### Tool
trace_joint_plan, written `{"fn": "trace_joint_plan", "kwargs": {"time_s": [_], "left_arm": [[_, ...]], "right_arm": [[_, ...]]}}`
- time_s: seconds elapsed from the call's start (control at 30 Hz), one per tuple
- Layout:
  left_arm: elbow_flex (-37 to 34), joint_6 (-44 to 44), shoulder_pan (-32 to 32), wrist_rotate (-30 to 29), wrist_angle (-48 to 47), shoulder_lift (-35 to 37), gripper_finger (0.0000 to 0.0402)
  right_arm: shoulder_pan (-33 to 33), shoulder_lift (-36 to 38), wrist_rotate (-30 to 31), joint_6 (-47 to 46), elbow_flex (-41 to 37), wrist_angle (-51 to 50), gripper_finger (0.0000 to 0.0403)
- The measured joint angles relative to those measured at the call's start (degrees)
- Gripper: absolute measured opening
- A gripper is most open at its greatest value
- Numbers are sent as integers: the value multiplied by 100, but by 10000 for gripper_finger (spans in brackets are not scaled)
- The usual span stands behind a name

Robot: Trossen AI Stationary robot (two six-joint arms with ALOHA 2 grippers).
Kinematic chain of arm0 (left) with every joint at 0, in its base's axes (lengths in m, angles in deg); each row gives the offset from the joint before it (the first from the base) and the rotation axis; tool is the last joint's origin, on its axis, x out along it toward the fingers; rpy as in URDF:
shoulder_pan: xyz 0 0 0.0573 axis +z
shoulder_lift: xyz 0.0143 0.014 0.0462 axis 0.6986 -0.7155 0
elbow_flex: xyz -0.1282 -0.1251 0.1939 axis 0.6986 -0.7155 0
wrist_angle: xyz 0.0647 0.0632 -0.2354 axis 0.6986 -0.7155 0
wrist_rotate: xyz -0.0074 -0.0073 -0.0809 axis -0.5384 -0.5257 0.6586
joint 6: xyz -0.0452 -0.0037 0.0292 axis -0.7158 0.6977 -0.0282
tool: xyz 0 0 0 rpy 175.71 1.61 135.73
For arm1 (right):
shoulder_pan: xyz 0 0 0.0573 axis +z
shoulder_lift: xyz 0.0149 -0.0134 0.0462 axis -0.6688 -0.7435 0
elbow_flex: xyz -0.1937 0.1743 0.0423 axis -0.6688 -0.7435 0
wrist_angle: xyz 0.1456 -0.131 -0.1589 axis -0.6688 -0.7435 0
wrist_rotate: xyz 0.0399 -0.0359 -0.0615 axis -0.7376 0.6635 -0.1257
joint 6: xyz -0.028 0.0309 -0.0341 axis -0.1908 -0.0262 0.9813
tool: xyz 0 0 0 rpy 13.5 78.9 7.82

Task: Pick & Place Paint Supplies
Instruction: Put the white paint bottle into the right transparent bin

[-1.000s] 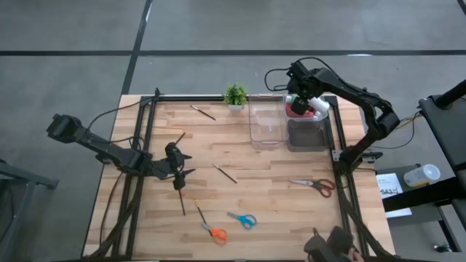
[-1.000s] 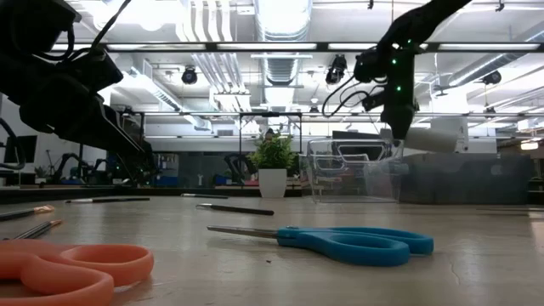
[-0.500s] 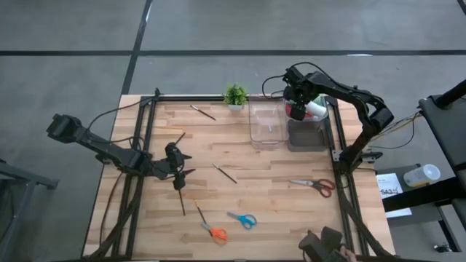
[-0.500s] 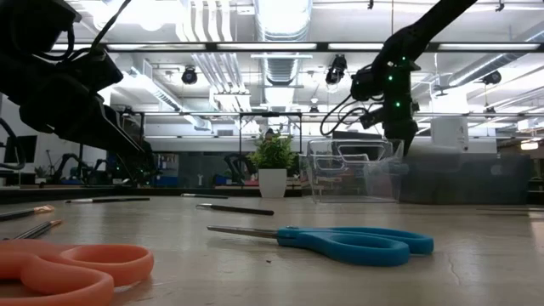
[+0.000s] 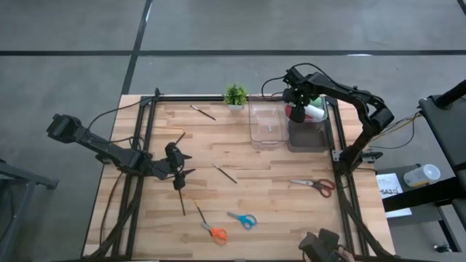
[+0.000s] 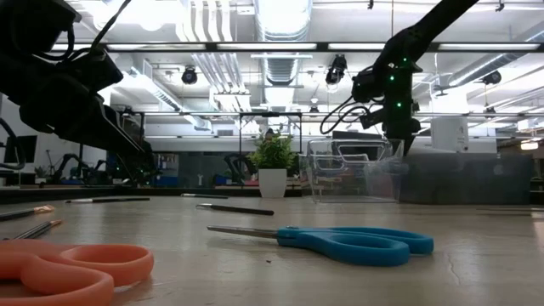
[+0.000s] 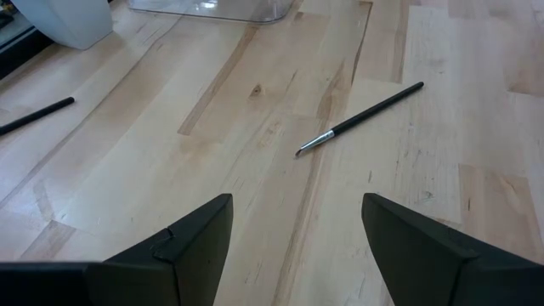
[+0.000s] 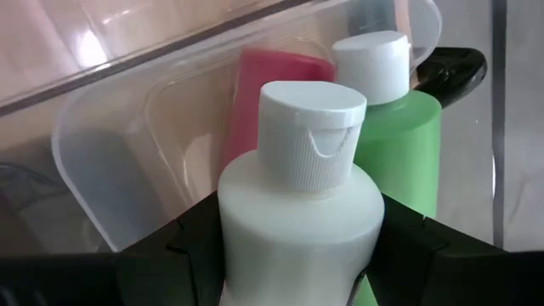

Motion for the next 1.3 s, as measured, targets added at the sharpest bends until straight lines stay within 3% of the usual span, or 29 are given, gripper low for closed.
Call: {"fn": "trace_joint_plan", "kwargs": {"time_s": [1.1,1.3], "left_arm": [[-1,-2,1,-1,0,0,266],[0,0,2,-1,1,0,266]], "right_arm": [[2,11,-16,181,-132,99,208],[2,11,-19,49,-133,176,252]]}}
